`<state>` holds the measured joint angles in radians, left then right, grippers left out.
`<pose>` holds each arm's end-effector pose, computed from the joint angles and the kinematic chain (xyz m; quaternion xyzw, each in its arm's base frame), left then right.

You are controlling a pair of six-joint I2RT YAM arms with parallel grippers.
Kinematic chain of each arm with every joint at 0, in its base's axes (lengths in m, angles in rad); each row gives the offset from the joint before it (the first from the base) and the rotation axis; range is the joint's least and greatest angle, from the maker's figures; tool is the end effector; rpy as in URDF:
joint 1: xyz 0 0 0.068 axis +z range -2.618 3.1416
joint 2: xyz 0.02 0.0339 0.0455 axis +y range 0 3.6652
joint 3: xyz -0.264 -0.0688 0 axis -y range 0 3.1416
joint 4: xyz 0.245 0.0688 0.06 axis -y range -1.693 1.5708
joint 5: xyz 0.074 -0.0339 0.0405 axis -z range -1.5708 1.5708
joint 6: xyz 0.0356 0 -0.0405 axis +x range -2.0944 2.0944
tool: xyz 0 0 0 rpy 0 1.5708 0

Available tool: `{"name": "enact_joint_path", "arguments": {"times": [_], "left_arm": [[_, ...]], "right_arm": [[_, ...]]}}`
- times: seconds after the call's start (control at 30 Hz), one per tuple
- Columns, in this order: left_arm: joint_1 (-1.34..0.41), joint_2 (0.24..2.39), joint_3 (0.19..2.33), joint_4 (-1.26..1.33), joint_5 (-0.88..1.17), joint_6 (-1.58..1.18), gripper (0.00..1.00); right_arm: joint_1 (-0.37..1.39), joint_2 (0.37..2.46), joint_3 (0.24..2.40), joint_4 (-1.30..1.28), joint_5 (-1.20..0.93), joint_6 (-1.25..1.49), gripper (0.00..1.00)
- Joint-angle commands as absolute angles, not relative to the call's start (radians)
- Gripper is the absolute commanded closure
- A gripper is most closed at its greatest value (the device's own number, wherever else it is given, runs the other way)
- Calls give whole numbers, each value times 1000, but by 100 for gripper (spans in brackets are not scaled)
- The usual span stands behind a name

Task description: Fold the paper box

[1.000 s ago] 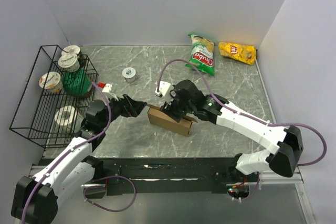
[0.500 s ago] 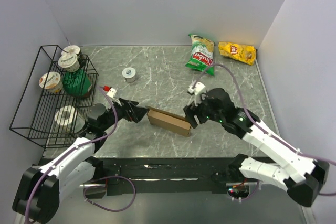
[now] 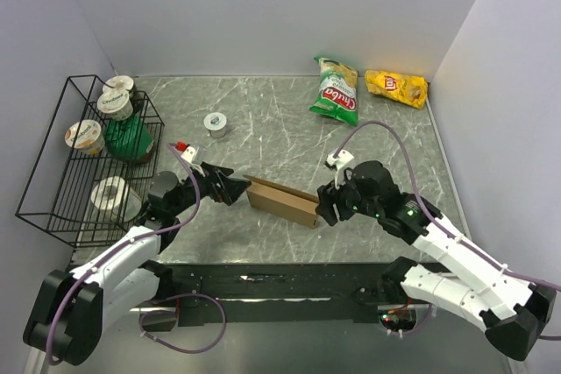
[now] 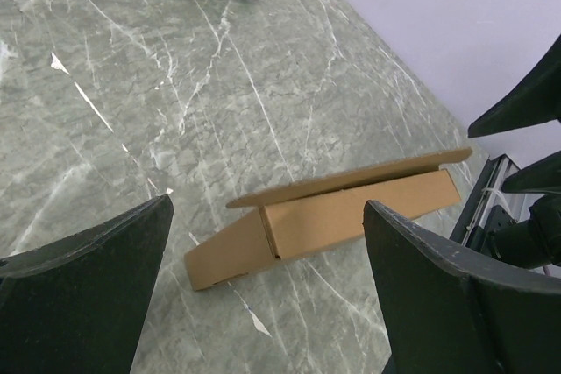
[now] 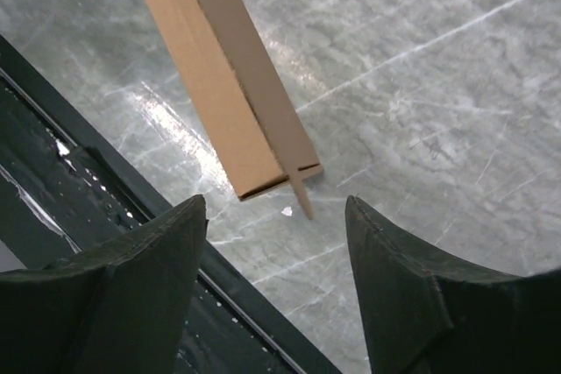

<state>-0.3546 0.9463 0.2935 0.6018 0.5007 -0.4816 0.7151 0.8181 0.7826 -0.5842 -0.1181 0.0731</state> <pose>0.1833 -0.0861 0.2212 0.1257 0.7117 -0.4351 0.5370 0.1298 0.1183 0.2939 -0.3057 0.8336 0.2239 0.4018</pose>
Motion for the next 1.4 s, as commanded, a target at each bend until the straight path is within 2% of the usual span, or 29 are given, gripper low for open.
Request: {"name": "enact_joint_path", "arguments": {"times": [0.0, 0.1, 0.4, 0.63, 0.7, 0.93, 1.13, 1.37], "left_arm": [[-350, 943, 305, 653, 523, -457, 4], [-350, 937, 305, 652, 525, -457, 4], [-348, 957, 304, 675, 545, -431, 4], [-342, 943, 296, 692, 563, -422, 4], [-339, 945, 293, 695, 564, -419, 4], [-310, 959, 279, 776, 666, -410, 4], [-290, 1018, 314, 799, 759, -385, 4], [-272, 1031, 336, 796, 718, -351, 4]], "right_arm": [[709, 847, 776, -551, -97, 80, 31], [709, 864, 770, -535, -81, 71, 38], [709, 897, 769, -522, -69, 64, 66], [710, 900, 759, -512, -55, 32, 75], [710, 919, 767, -518, -49, 20, 81], [710, 931, 761, -480, -38, -46, 91], [709, 939, 756, -416, -78, -138, 92], [710, 966, 762, -374, -143, -196, 96]]}}
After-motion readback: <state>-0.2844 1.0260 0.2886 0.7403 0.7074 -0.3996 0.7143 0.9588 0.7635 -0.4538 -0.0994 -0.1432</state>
